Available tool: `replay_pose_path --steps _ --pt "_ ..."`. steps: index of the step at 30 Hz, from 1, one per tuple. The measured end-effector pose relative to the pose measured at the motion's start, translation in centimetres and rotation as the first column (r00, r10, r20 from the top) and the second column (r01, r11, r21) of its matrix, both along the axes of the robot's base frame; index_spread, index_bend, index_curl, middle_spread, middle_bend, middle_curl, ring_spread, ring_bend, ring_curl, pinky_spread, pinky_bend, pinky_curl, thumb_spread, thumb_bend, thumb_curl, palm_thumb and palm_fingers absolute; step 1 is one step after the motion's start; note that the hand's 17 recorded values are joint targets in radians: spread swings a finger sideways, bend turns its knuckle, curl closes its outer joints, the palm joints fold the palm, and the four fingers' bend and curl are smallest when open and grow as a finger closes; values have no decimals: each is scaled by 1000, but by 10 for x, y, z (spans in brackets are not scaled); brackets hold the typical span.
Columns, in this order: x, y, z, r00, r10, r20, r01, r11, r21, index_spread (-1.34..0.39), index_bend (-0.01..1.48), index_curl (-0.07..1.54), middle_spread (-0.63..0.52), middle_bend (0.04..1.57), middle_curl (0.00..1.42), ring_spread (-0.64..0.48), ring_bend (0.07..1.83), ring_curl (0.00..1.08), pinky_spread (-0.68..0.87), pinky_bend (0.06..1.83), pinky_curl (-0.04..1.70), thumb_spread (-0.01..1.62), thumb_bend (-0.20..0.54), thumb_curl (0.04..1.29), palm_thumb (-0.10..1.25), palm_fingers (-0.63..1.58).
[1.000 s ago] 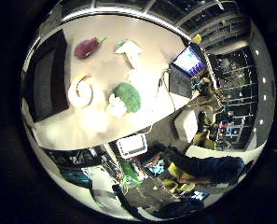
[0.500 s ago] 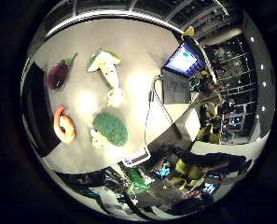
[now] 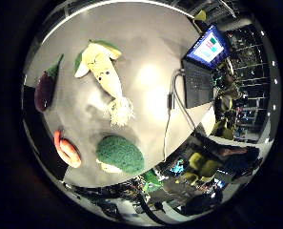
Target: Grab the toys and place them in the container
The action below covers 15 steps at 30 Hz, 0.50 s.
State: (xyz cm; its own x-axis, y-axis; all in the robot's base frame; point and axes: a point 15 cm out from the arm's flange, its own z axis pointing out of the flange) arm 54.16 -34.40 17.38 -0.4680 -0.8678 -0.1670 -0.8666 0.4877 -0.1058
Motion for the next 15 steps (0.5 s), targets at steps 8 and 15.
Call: replay_pose_path --steps 8,15 --pt "7 -9 -42 1000 -8 -5 8 1000 -16 -170 150 244 206 276 329 223 430 247 431 540 302 1047 -22 298 522 102" --pt "11 -18 -70 1000 -23 0 23 999 -29 -185 145 247 210 277 327 237 451 248 438 525 291 1046 -24 302 537 122"
